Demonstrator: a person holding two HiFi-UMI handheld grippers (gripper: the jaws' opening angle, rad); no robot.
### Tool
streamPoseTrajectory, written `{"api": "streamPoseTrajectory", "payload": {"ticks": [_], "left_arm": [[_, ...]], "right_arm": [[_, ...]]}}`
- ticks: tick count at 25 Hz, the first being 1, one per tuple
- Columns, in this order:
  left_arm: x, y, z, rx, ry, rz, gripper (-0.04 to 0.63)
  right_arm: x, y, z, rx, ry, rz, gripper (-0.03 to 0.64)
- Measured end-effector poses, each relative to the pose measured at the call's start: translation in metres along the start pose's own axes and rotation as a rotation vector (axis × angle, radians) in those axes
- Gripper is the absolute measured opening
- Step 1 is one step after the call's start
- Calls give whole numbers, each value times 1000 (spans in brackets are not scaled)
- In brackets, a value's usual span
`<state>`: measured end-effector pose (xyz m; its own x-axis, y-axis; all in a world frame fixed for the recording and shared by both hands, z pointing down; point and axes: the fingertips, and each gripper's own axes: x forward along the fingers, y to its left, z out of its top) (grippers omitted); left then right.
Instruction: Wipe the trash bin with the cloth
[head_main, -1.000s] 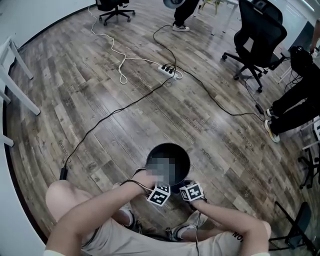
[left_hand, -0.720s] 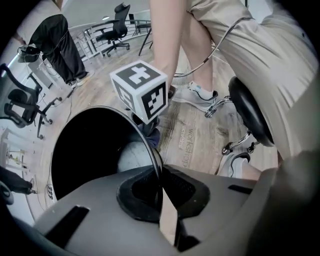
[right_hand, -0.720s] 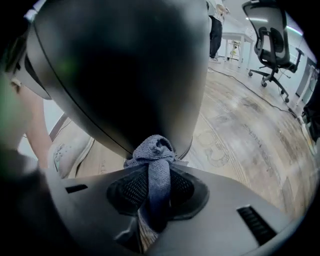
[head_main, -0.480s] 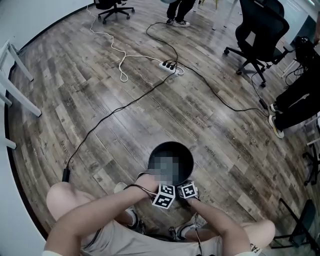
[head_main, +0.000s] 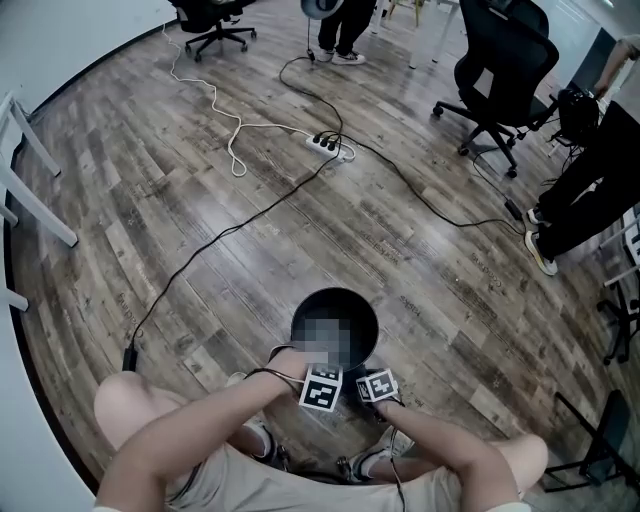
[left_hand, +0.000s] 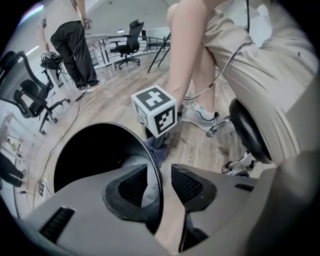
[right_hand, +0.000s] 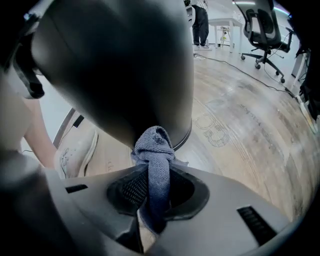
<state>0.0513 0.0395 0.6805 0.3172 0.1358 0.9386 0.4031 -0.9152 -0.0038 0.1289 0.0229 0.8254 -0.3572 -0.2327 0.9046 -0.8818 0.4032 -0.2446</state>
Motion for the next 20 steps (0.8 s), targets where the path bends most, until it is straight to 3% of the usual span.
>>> {"api": "streamPoseTrajectory", "payload": {"ticks": [3, 6, 10, 11, 13, 20], "left_arm": [[-12, -2, -8, 45, -11, -45, 155], [-11, -9, -40, 106, 83, -90, 161], [-3, -1, -59, 140, 148, -36, 161], [-3, 2, -59, 145, 153, -19, 153], [-2, 4, -59, 170, 168, 1, 71], [4, -4, -47, 220, 164, -12, 27]], "right_arm": [[-41, 15, 4, 10, -17, 4, 77], [-76, 32, 19, -6, -44, 23, 77], [-114, 58, 47, -12, -76, 70, 77], [-122, 64, 55, -7, -82, 80, 77], [-133, 68, 70, -7, -86, 76, 77], [-111, 49, 71, -9, -27, 16, 77]]}}
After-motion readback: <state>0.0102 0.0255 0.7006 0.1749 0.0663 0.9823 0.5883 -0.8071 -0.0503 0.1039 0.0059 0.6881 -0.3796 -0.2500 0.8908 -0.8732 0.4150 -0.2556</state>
